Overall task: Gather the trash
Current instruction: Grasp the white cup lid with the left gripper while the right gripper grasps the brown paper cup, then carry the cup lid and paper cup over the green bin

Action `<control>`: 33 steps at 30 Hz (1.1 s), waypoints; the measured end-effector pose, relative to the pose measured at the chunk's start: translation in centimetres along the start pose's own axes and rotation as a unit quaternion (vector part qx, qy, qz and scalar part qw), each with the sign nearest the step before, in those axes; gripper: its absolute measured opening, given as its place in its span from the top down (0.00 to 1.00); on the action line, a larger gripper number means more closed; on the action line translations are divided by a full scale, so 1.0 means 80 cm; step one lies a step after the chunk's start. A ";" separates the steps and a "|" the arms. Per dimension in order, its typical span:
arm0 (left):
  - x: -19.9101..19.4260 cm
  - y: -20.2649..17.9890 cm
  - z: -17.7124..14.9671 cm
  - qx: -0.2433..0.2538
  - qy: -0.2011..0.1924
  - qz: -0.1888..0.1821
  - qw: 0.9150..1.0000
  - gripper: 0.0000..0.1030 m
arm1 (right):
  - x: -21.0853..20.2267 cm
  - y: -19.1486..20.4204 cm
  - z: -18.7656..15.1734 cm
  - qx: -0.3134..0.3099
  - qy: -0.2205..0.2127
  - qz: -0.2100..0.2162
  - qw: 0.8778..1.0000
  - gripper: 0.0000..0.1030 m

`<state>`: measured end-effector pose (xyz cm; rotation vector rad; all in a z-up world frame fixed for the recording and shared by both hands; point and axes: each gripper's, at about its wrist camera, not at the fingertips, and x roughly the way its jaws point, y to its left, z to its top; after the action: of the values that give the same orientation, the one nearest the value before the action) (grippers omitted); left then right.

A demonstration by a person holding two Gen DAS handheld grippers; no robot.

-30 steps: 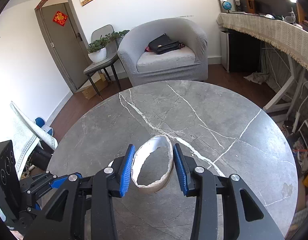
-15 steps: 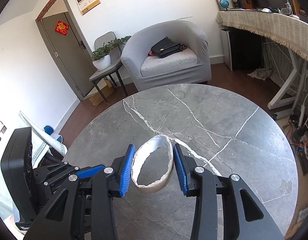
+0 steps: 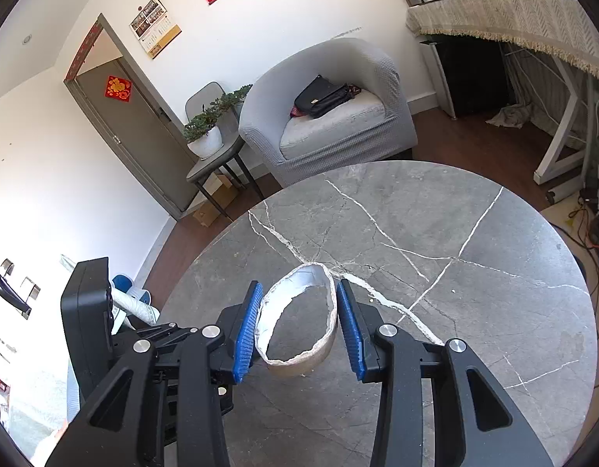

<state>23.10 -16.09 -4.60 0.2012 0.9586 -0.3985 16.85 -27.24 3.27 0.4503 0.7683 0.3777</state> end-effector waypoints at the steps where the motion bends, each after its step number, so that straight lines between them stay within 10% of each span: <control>1: -0.003 0.002 -0.003 -0.001 -0.001 0.001 1.000 0.68 | -0.001 0.000 0.000 0.001 0.000 -0.001 1.000 0.62; 20: -0.093 0.082 -0.106 -0.081 -0.033 0.016 0.996 0.68 | 0.002 0.017 -0.009 -0.049 0.022 -0.112 0.992 0.62; 33: -0.162 0.172 -0.190 -0.140 -0.053 0.063 0.987 0.68 | 0.064 0.157 -0.037 -0.143 0.055 -0.054 0.987 0.62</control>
<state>10.79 4.67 -2.57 -0.0154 0.8813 -0.1531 16.08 -13.46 4.95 0.1171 0.8272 0.4064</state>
